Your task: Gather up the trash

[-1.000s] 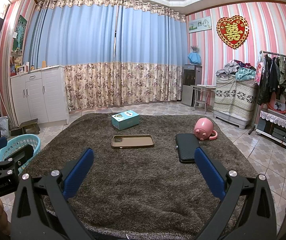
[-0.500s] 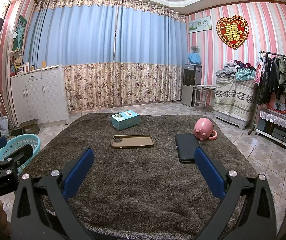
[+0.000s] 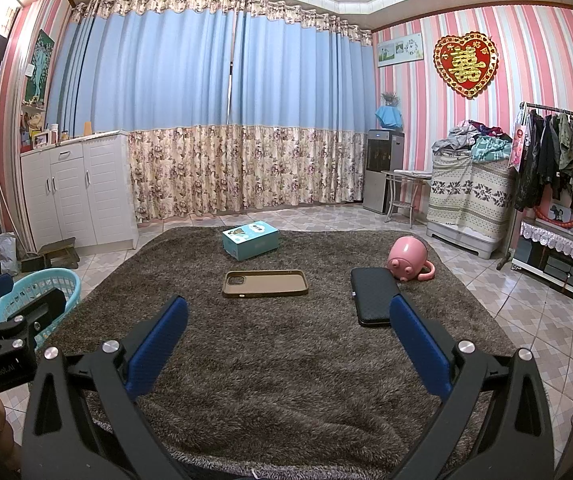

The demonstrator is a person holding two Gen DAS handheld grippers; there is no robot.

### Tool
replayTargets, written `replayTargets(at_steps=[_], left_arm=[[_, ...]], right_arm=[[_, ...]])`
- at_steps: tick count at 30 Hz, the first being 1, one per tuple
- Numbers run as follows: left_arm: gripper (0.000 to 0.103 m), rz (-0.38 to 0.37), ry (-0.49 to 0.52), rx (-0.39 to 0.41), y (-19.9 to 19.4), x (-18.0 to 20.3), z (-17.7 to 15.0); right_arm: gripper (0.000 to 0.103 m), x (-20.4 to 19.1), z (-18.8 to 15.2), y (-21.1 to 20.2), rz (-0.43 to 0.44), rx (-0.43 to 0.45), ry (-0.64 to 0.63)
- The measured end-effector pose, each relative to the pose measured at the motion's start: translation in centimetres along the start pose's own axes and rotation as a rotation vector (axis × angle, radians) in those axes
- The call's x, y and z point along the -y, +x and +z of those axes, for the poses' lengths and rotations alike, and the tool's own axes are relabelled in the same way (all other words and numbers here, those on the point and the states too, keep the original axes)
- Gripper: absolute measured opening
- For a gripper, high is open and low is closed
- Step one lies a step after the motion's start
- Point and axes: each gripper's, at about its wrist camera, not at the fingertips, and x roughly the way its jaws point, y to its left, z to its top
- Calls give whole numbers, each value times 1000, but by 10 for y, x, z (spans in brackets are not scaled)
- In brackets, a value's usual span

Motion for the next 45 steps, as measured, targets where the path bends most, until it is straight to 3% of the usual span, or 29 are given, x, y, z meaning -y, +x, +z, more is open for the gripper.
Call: replayTargets(at_steps=[45], left_arm=[[98, 1, 5, 3, -1, 0, 2]], right_arm=[[99, 0, 3, -4, -7, 4, 9]])
